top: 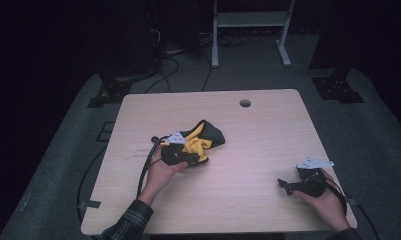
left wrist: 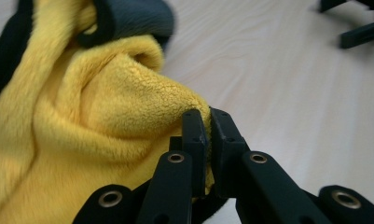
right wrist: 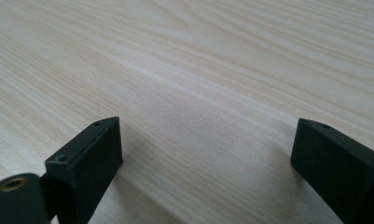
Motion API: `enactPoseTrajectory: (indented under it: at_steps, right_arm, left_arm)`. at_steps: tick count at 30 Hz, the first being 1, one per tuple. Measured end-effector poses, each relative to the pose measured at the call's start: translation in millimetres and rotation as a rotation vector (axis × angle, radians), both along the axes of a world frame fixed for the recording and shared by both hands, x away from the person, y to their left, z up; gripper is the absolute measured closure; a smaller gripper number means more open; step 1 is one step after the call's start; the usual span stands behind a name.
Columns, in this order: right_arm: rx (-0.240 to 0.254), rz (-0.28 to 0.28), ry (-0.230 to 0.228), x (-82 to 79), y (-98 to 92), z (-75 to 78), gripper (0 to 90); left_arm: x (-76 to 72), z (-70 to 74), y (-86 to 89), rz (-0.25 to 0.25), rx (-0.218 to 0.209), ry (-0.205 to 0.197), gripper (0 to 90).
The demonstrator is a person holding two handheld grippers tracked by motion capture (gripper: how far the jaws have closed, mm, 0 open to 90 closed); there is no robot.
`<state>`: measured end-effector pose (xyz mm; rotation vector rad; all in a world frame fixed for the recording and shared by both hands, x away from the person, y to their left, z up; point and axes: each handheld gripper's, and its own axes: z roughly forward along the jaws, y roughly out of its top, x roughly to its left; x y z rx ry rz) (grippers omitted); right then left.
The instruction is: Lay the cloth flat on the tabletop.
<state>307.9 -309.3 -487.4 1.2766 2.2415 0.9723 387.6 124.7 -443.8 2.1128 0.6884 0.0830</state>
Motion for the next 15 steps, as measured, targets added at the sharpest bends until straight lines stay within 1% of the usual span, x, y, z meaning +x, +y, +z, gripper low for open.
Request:
enactPoseTrajectory:
  at_steps: [1, 2, 3, 4, 6, 9, 10, 11, 12, 13, 14, 15]
  right_arm:
    - [0.000, 0.000, 0.000, 0.0, 0.0, 0.0, 7.8]
    - [0.000, 0.000, 0.000, 0.0, 0.0, 0.0, 7.8]
    - [0.000, 0.000, 0.000, 0.0, 0.0, 0.0, 7.8]
    - [0.000, 0.000, 0.000, 0.0, 0.0, 0.0, 7.8]
    - [0.000, 0.001, 0.000, 0.0, -0.1, 0.0, 7.8]
    - [0.000, 0.000, 0.000, 0.0, -0.1, 0.0, 7.9]
    - [0.000, 0.000, 0.000, 0.0, -0.1, 0.0, 7.8]
    - [0.000, 0.000, 0.000, 0.0, -0.1, 0.0, 7.9]
    - [0.000, 0.000, 0.000, 0.0, -0.1, 0.0, 7.9]
    - [0.000, 0.001, 0.000, 0.0, -0.1, 0.0, 7.8]
    - [0.001, 0.000, 0.000, 0.0, 0.0, 0.0, 7.9]
    - [0.001, 0.000, 0.000, 0.0, 0.0, 0.0, 7.8]
  left_arm:
    - [0.0, 0.0, 0.0, 0.000, 0.000, 0.000, 85.4]
    - [-5.2, 0.9, -9.6, -0.033, -0.009, 0.005, 85.4]
    - [-8.0, 1.2, -14.7, -0.049, -0.013, 0.009, 85.4]
    - [-8.0, 1.2, -14.7, -0.049, -0.013, 0.009, 85.4]
    - [-13.7, 1.8, -24.8, -0.080, -0.023, 0.012, 85.4]
    - [-22.6, 1.5, -42.0, -0.132, -0.038, 0.030, 85.4]
    - [-24.5, 1.3, -45.9, -0.145, -0.037, 0.035, 85.4]
    - [-29.8, -0.6, -56.9, -0.177, -0.042, 0.047, 85.3]
    - [-29.8, -0.6, -56.9, -0.177, -0.042, 0.047, 85.3]
    - [-32.7, -1.4, -62.0, -0.191, -0.033, 0.054, 85.3]
    - [-34.4, -2.5, -66.8, -0.210, -0.022, 0.052, 85.0]
    - [-36.4, -3.5, -71.0, -0.219, -0.016, 0.048, 82.3]
